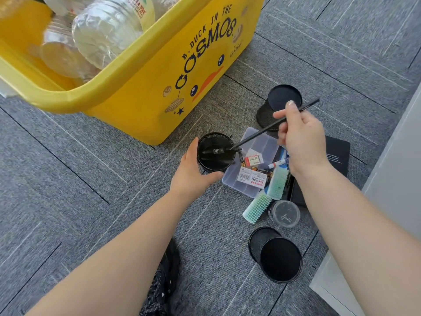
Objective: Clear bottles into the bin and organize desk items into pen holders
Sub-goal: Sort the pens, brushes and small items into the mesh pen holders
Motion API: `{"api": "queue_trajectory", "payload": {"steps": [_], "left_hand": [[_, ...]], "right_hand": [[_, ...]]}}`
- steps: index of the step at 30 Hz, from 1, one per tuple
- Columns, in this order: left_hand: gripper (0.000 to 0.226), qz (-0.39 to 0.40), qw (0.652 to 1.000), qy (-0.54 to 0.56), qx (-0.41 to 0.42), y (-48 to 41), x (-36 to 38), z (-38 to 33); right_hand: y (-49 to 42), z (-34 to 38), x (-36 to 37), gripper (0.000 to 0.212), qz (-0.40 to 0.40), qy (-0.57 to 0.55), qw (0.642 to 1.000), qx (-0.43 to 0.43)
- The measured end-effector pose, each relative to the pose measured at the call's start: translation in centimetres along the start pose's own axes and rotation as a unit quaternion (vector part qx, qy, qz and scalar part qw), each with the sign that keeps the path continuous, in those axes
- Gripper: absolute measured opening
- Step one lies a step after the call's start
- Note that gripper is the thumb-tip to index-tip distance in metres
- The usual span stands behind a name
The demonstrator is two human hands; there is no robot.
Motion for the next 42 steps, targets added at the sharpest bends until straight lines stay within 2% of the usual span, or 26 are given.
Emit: {"api": "queue_trajectory", "payload": {"steps": [2, 7, 10, 13, 15, 18, 23, 26, 29, 30, 32, 33, 34, 38, 42], "left_hand": [[0.105, 0.0, 1.0, -0.002, 0.0, 0.0, 0.0, -0.1], [0.105, 0.001, 1.0, 0.005, 0.001, 0.0, 0.1, 0.1], [0.106, 0.001, 1.0, 0.007, 0.0, 0.0, 0.1, 0.2], [0.107, -0.003, 1.0, 0.004, -0.002, 0.0, 0.2, 0.2], [0.106, -0.003, 1.0, 0.008, -0.005, 0.1, 0.2, 0.2], [0.105, 0.002, 1.0, 0.012, -0.002, 0.2, 0.1, 0.2], [0.105, 0.0, 1.0, 0.017, 0.001, 0.4, -0.1, 0.0], [0.102, -0.004, 1.0, 0.012, 0.011, 0.6, -0.1, -0.2], [0.1, -0.012, 1.0, 0.003, 0.01, 0.6, -0.2, -0.3], [0.099, -0.014, 1.0, 0.001, 0.011, 0.6, -0.2, -0.4], [0.098, -0.016, 1.0, -0.001, 0.015, 0.5, -0.2, -0.4], [0.098, -0.017, 1.0, 0.0, 0.015, 0.5, -0.2, -0.4], [0.098, -0.017, 1.0, 0.001, 0.015, 0.5, -0.2, -0.4], [0.097, -0.012, 1.0, 0.004, 0.017, 0.4, -0.2, -0.4], [0.098, -0.011, 1.0, 0.011, 0.014, 0.5, -0.2, -0.4]], "right_hand": [[-0.1, 0.5, 0.0, 0.033, 0.005, -0.022, 1.0, -0.009], [0.4, 0.6, 2.0, 0.028, 0.111, -0.001, 0.994, 0.023], [1.1, -0.1, 2.9, 0.021, 0.143, 0.017, 0.989, 0.022], [1.7, -0.6, 2.8, 0.015, 0.148, 0.006, 0.989, 0.017], [1.7, -0.8, 2.5, 0.008, 0.141, -0.047, 0.988, 0.033], [1.6, -1.1, 2.2, 0.011, 0.124, -0.105, 0.985, 0.055], [1.1, -0.5, 2.1, 0.022, 0.104, -0.071, 0.992, 0.024], [1.3, 0.1, 2.3, 0.023, 0.154, 0.071, 0.983, -0.077], [1.6, -0.2, 3.3, 0.033, 0.219, 0.22, 0.94, -0.14], [1.7, -0.3, 3.6, 0.034, 0.249, 0.314, 0.901, -0.168], [2.1, -0.4, 4.4, 0.038, 0.309, 0.514, 0.765, -0.232], [2.3, -0.3, 4.6, 0.04, 0.328, 0.564, 0.714, -0.254], [2.6, -0.1, 4.9, 0.041, 0.339, 0.59, 0.682, -0.27], [3.1, 0.6, 6.0, 0.038, 0.337, 0.609, 0.633, -0.339], [2.7, 0.4, 6.0, 0.034, 0.309, 0.594, 0.641, -0.375]]}}
Point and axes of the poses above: each hand's wrist, its own y-axis away from the middle knuckle, its own x-axis out of the palm, z = x × y, the point moved 2 cm from there along -y, towards the middle knuckle, and after that the axes turned 11 degrees about -x, right-handed, at the moved point
